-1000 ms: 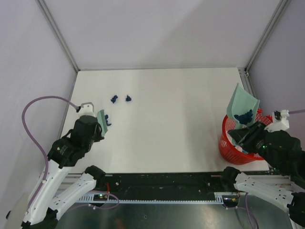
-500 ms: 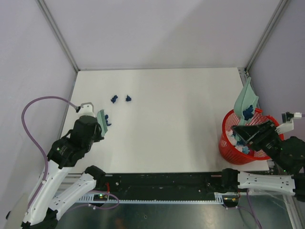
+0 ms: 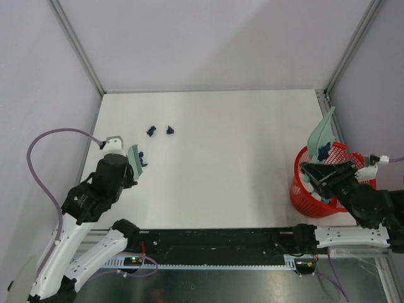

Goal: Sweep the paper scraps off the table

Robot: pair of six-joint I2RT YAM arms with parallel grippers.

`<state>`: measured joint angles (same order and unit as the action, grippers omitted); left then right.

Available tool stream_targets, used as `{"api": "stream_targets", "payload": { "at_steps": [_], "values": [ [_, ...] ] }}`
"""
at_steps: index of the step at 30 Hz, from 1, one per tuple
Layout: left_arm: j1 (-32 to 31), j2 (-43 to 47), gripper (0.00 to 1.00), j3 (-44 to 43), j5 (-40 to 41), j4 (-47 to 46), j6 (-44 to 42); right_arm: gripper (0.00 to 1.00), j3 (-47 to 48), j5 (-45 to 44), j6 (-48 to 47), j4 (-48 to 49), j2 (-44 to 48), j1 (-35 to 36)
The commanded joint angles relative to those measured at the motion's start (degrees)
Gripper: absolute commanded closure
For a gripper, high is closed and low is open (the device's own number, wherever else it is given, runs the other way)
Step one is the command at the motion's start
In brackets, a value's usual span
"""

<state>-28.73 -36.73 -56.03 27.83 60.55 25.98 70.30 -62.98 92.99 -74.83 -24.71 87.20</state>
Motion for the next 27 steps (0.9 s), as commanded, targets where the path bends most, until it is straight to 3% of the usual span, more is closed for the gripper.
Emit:
{"api": "stream_targets", "payload": {
  "at_steps": [1,5,16,21,24,27],
  "values": [
    [0.5,0.4,1.0,0.0,0.6,-2.7,0.4,1.0,-7.9,-4.9,1.8,13.8,12.1,0.8],
    [0.4,0.9,1.0,0.0,0.7,-2.7,0.5,1.0,-15.3,-5.9,-2.9,26.3,21.5,0.7],
    [0.4,1.0,1.0,0.0,0.8,-2.7,0.6,1.0,-16.7,-5.4,-8.4,35.5,27.0,0.4],
    [0.4,1.1,1.0,0.0,0.8,-2.7,0.6,1.0,-16.7,-4.7,-14.3,40.5,26.8,0.5],
    [0.4,1.2,1.0,0.0,0.9,-2.6,0.5,1.0,-16.2,-3.3,-26.2,48.1,24.5,0.5],
    [0.4,1.4,1.0,0.0,0.9,-2.7,0.5,1.0,-12.7,-3.1,-31.3,47.0,18.2,0.5]
  ]
}}
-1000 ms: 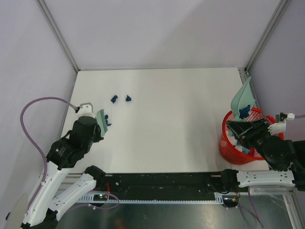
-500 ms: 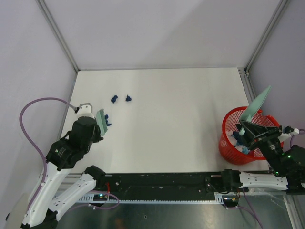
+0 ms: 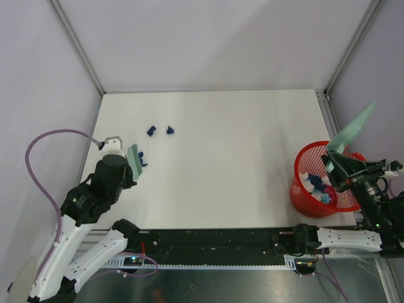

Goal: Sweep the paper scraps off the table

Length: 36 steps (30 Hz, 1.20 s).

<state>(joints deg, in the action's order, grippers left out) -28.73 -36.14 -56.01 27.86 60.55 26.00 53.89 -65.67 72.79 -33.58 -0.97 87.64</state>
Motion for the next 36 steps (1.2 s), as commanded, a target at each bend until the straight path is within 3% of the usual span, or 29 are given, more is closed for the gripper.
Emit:
{"api": "stream_targets", "payload": {
  "at_steps": [1,13,18,20,23,27,34,36],
  "values": [
    [0.4,0.9,1.0,0.0,0.9,-2.7,0.5,1.0,5.7,-0.5,-12.6,4.8,-7.6,0.0],
    [0.4,1.3,1.0,0.2,1.2,-3.0,0.3,1.0,24.5,-6.8,-39.4,3.5,-42.4,0.3],
    [0.4,0.2,1.0,0.2,1.4,-3.1,0.2,1.0,38.4,-8.2,-39.2,-12.3,-59.5,-0.8],
    [0.8,-1.0,1.0,0.2,2.8,-2.9,0.6,1.0,44.1,-2.8,-36.6,-21.0,-65.2,-4.1],
    [3.3,-4.7,1.0,-0.1,3.6,-2.5,1.0,1.0,49.4,12.1,-33.8,-32.0,-73.7,-12.5],
    [9.0,-10.5,1.0,-1.0,5.8,-0.9,2.4,1.0,50.9,26.4,-33.9,-39.0,-82.1,-18.9],
    [14.1,-22.4,1.0,-2.8,6.0,-0.9,5.3,1.0,43.9,34.8,-36.0,-35.7,-84.1,-20.1],
    [14.2,-26.6,1.0,-3.4,2.6,-2.1,5.8,1.0,40.8,36.3,-36.1,-33.3,-82.9,-20.3]
  ]
}}
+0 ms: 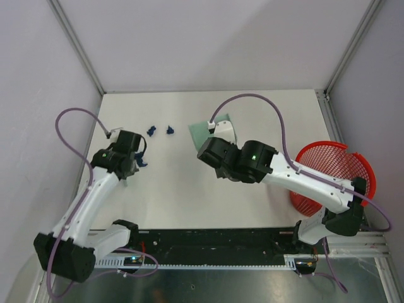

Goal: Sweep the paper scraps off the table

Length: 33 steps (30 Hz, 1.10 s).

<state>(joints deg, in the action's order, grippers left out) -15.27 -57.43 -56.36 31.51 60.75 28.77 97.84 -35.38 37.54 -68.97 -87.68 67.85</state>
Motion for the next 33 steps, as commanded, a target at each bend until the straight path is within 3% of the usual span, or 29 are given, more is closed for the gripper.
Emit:
{"api": "stream_targets", "payload": {
  "at_steps": [1,11,21,24,27,33],
  "values": [
    [0.7,-6.7,1.0,-3.0,-3.0,-3.7,3.2,1.0,-4.6,6.5,-0.8,3.2,4.5,-0.7],
    [-3.5,-9.7,1.0,-4.5,-30.7,-16.6,3.9,1.0,-13.8,8.1,-1.0,8.0,9.9,-3.1],
    [-6.9,-2.1,1.0,-5.5,-40.0,-18.6,4.9,1.0,-15.6,8.3,-1.9,9.4,12.3,-4.7],
    [-7.1,2.0,1.0,-6.2,-39.7,-18.4,3.9,1.0,-15.9,7.9,-1.8,8.8,12.3,-4.8],
    [-7.1,4.2,1.0,-7.5,-32.8,-17.4,0.9,1.0,-16.2,8.1,-1.6,8.9,12.0,-4.8],
    [-7.0,-2.6,1.0,-13.7,-19.6,-15.0,-5.0,1.0,-16.4,8.9,-1.5,9.3,11.2,-4.5]
  ]
}}
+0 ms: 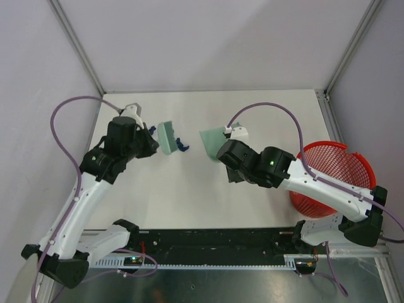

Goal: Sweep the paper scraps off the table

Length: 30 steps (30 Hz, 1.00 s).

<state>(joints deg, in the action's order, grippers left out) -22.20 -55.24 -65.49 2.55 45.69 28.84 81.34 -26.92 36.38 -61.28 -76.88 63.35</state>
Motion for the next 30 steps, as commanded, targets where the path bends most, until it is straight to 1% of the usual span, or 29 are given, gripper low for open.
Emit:
{"api": "stream_targets", "payload": {
  "at_steps": [1,5,8,12,17,22,25,28,30],
  "values": [
    [-0.1,-6.5,1.0,-5.8,10.5,0.1,-5.9,1.0,0.1,0.4,-0.3,1.6,0.4,0.1],
    [-0.1,-14.8,1.0,-9.7,15.7,0.0,-8.2,1.0,-0.2,0.4,0.1,1.1,0.3,0.2],
    [0.0,-21.1,1.0,-12.0,16.9,0.0,-8.9,1.0,-0.8,0.2,0.0,0.8,0.2,0.2],
    [-0.1,-27.4,1.0,-14.5,13.8,-0.2,-7.7,1.0,-1.5,0.0,0.0,0.6,-0.3,0.2],
    [-1.4,-32.7,1.0,-15.6,10.2,-1.6,-6.1,1.0,-1.8,0.3,-0.4,1.4,-0.9,0.2],
    [-6.5,-35.9,1.0,-17.0,10.1,-2.0,-6.8,1.0,-2.1,0.2,-0.7,1.0,-1.1,0.1],
    [-10.0,-36.3,1.0,-16.8,10.3,-1.9,-8.1,1.0,-2.6,-0.6,-0.5,0.2,-0.6,0.2],
    [-13.1,-34.1,1.0,-14.1,9.2,-1.5,-8.3,1.0,-4.3,-1.6,-0.7,-0.6,0.2,0.0],
    [-13.9,-30.7,1.0,-11.8,8.0,-1.0,-7.9,1.0,-6.3,-1.9,-0.7,-1.0,0.8,-0.4]
  ]
}}
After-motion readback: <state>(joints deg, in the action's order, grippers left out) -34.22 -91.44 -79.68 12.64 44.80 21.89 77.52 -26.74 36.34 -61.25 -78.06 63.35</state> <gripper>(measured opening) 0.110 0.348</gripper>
